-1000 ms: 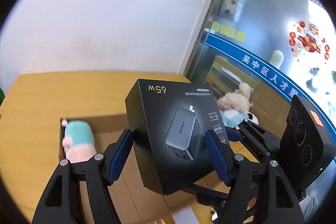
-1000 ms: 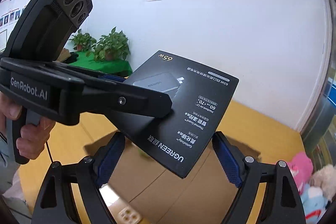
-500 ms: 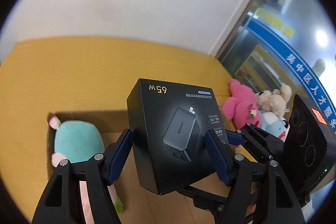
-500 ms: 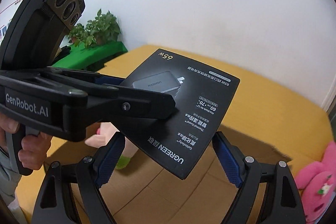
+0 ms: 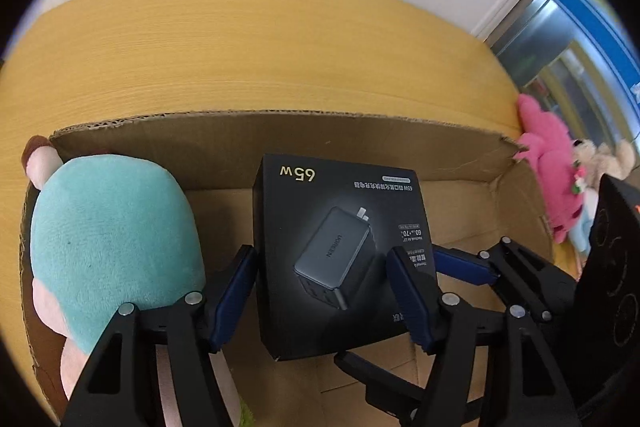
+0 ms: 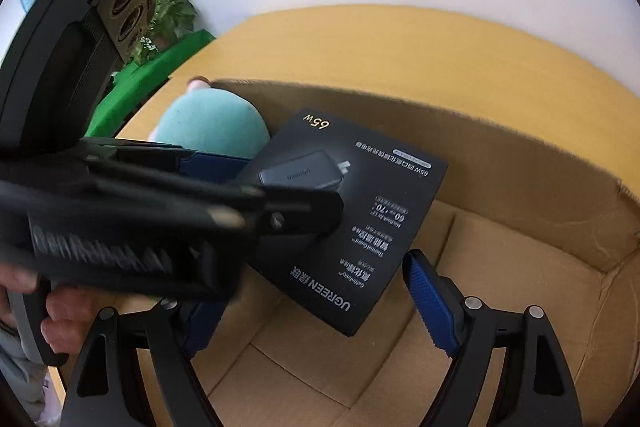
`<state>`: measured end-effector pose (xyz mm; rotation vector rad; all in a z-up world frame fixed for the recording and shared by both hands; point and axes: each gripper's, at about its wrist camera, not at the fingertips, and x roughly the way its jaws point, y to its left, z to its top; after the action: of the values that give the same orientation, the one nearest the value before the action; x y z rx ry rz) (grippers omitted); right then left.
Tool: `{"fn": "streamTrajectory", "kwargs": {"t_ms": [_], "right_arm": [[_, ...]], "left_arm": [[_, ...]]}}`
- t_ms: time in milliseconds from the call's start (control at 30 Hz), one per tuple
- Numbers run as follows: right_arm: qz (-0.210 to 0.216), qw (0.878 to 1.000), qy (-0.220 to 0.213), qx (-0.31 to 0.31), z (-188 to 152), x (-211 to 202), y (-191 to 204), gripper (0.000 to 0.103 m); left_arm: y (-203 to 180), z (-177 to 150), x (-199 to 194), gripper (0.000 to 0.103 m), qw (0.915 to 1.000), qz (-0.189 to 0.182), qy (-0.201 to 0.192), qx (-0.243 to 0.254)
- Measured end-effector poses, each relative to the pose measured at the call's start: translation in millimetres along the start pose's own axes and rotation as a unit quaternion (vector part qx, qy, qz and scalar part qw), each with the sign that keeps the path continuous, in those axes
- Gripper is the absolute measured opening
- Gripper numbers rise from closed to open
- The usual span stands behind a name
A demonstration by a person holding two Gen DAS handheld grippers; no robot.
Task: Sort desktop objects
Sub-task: 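Open both grippers to release the charger box and withdraw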
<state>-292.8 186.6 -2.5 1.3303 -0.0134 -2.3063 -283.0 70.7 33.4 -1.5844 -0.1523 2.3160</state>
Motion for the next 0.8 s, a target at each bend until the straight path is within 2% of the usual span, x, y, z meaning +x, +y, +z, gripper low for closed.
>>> {"fn": "streamTrajectory", "kwargs": {"t_ms": [67,167,300,400,500,600,633,667,700,767,800], "right_arm": [[-0.001,1.000,0.007,0.006,-1,7,-7,0.083],[-0.007,1.000,0.020,0.010,-19,9,-1,0.078],[-0.009,0.999,0.030,0.017,-18,13,-2,0.076],[-0.021,0.999,0.035,0.026,-22,0,-2,0.078],[-0.071,0.997,0.015,0.007,-27,-27,11,0.086],[-0.119,0.992,-0.031,-0.032,-48,-96,36,0.101],[-0.133,0.988,-0.056,-0.049,-60,-121,53,0.103],[-0.139,0.986,-0.073,-0.058,-75,-152,62,0.103],[-0.144,0.983,-0.091,-0.066,-87,-173,72,0.103],[-0.153,0.978,-0.123,-0.068,-108,-201,98,0.103],[-0.154,0.977,-0.133,-0.064,-108,-195,115,0.103]], "left_arm": [[-1,1,5,0.066,0.9998,0.014,0.011,0.005],[-9,2,14,0.066,0.9982,0.048,0.029,0.020],[-9,2,13,0.066,0.9975,0.063,0.029,0.017],[-5,-2,-4,0.066,0.9956,0.092,0.011,0.015],[-4,-20,-53,0.066,0.9942,0.095,-0.047,0.015],[-10,-60,-130,0.066,0.9849,0.089,-0.145,0.030],[-13,-76,-151,0.067,0.9800,0.087,-0.175,0.038],[-16,-93,-172,0.071,0.9739,0.088,-0.204,0.047],[-21,-114,-195,0.082,0.9652,0.093,-0.238,0.057],[-28,-154,-228,0.085,0.9474,0.111,-0.293,0.067],[-29,-178,-244,0.086,0.9406,0.119,-0.310,0.070]]}}
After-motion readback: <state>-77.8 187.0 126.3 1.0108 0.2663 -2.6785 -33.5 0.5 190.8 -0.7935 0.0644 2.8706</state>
